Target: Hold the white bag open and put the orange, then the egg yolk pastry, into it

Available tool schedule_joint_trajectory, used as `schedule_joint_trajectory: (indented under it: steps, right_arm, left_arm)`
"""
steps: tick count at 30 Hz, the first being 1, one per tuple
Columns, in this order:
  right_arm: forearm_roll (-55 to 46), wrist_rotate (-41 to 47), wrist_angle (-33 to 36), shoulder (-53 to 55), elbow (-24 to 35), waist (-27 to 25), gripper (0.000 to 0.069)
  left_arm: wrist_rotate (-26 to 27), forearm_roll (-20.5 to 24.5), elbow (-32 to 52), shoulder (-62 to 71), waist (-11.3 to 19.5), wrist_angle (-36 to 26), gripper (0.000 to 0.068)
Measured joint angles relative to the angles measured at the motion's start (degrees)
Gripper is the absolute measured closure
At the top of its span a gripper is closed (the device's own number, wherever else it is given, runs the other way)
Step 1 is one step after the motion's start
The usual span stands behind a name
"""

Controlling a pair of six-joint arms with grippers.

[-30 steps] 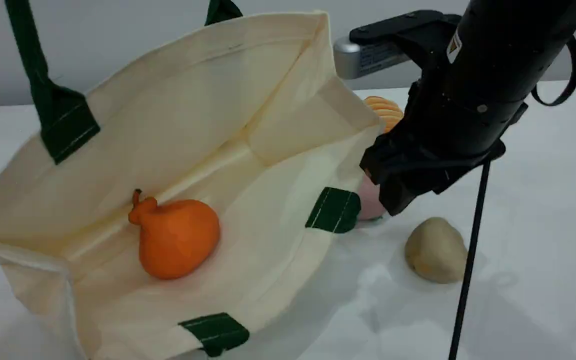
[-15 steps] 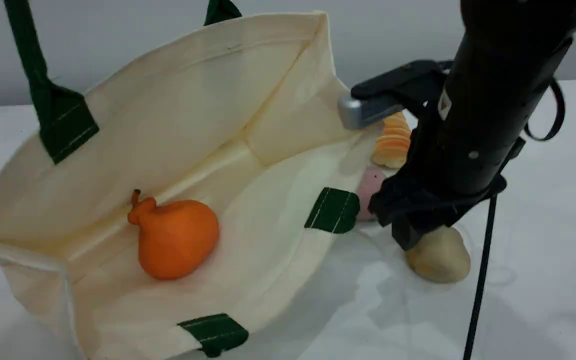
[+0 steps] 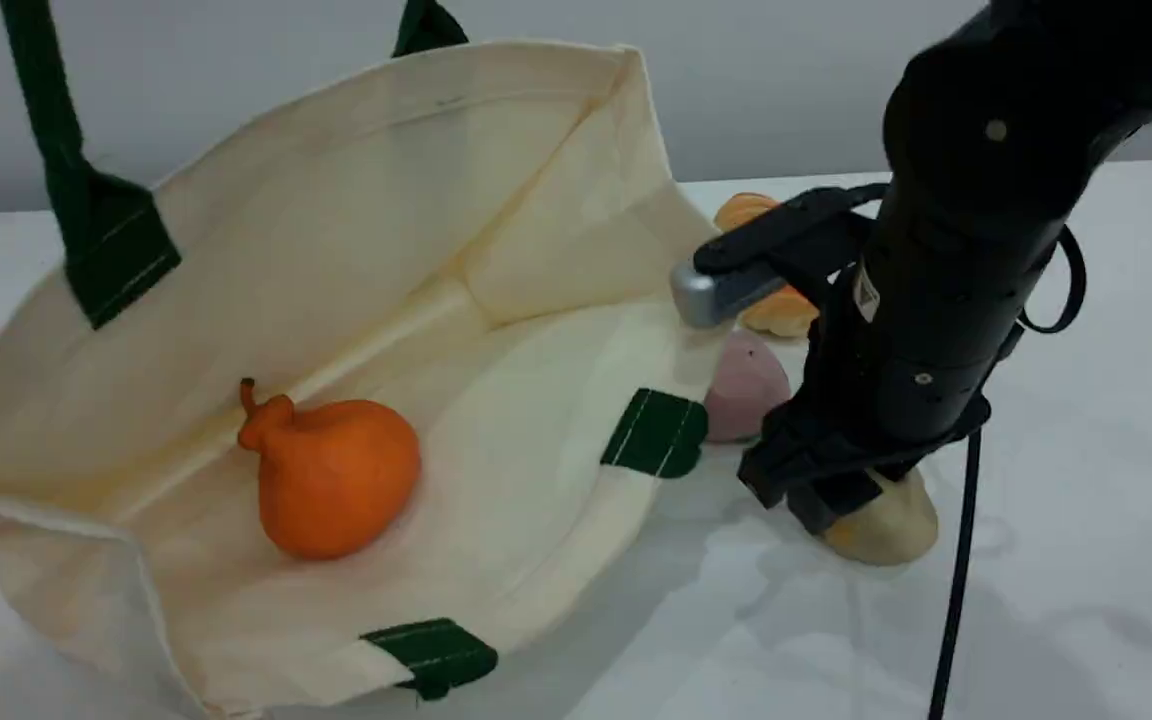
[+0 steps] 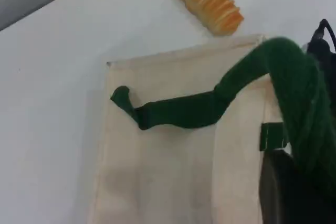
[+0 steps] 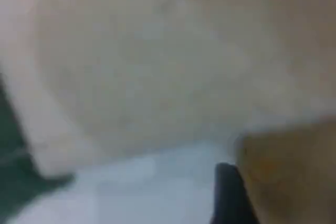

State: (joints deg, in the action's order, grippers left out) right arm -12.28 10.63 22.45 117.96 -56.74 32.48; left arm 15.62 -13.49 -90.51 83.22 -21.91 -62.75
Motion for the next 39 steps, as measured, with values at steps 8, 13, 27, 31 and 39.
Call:
schedule_joint_trajectory:
  steps: [8, 13, 27, 31, 39]
  right_arm:
    - [-3.34, 3.62, 3.46, 0.13, -0.05, 0.0, 0.0605]
    - [-5.96, 6.69, 6.19, -0.6, 0.06, 0.06, 0.0605]
    - [-4.22, 6.09, 14.08, -13.91, 0.2, 0.03, 0.0617]
    - [1.83, 0.91, 15.32, -18.7, 0.2, 0.72, 0.0618]
    - [22.72, -17.2, 12.69, -27.33, 0.15, 5.47, 0.0618]
  left_arm:
    - [0.07, 0.0, 0.0, 0.0, 0.0, 0.0, 0.0614]
    - [0.02, 0.0, 0.0, 0.0, 0.0, 0.0, 0.0614]
    - [0.02, -0.13, 0.0, 0.0, 0.0, 0.17, 0.0614]
    - [0.02, -0.15, 0.0, 0.0, 0.0, 0.17, 0.0614]
    - [0.02, -0.83, 0.0, 0.05, 0.0, 0.23, 0.0614]
